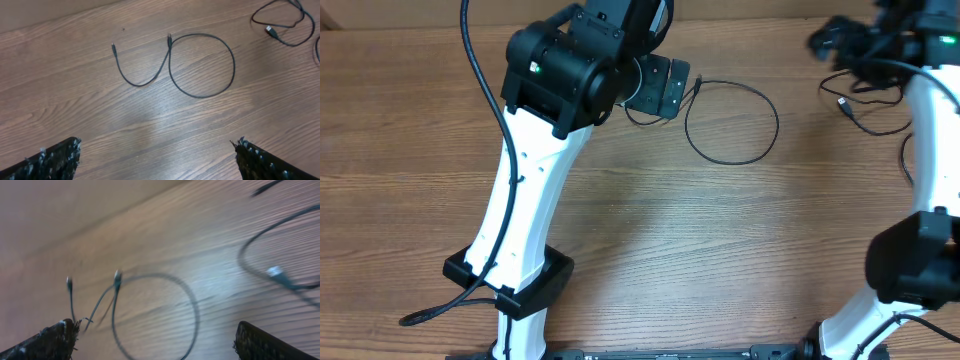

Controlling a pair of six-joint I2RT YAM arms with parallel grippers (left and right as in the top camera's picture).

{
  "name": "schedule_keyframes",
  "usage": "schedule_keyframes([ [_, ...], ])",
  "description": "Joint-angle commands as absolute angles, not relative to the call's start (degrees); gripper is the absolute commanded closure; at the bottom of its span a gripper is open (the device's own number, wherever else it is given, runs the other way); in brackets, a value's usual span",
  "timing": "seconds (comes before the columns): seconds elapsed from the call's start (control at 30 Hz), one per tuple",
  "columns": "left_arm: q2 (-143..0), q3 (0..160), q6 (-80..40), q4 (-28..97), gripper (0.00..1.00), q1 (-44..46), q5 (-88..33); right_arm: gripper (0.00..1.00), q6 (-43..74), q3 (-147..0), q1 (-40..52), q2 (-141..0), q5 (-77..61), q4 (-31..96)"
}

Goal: Untangle cables

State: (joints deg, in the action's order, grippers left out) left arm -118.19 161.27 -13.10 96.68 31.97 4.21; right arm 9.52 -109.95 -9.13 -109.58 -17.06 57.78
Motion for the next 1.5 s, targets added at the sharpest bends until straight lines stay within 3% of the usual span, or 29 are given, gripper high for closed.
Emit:
schedule_keyframes([
  [0.0, -117.93, 161.29, -12.40, 96.79, 0.01, 33.93, 6.83, 0.00, 8.29, -109.16, -2.83, -109.69, -13.50, 58.63],
  [0.1, -117.84, 160.99, -12.21, 96.79, 0.01, 36.12, 8.36, 0.00, 12.71, -108.47, 1.69, -109.69, -12.05, 58.46],
  [0.27, -117.16, 157.71, -12.25, 96.82, 0.00, 39.20, 15.75, 0.00, 29.89, -105.14, 6.07, -110.21, -11.00, 55.33],
  [0.43, -113.82, 154.61, -13.54, 96.82, 0.00, 39.16, 23.46, 0.00, 35.68, -99.48, 8.62, -110.91, -12.29, 46.98],
  [0.8, -95.57, 142.78, -18.17, 96.79, 0.00, 26.85, 25.43, 0.00, 37.04, -95.85, 11.11, -111.24, -16.40, 40.27],
  [1.27, -81.93, 113.25, -27.46, 93.32, 0.01, 19.09, 31.09, 0.00, 64.16, -95.83, 22.17, -121.19, -8.99, 30.83],
  [1.47, -82.00, 108.88, -27.90, 90.37, 0.01, 16.47, 29.93, 0.00, 64.77, -95.85, 21.52, -126.30, -8.97, 29.34],
])
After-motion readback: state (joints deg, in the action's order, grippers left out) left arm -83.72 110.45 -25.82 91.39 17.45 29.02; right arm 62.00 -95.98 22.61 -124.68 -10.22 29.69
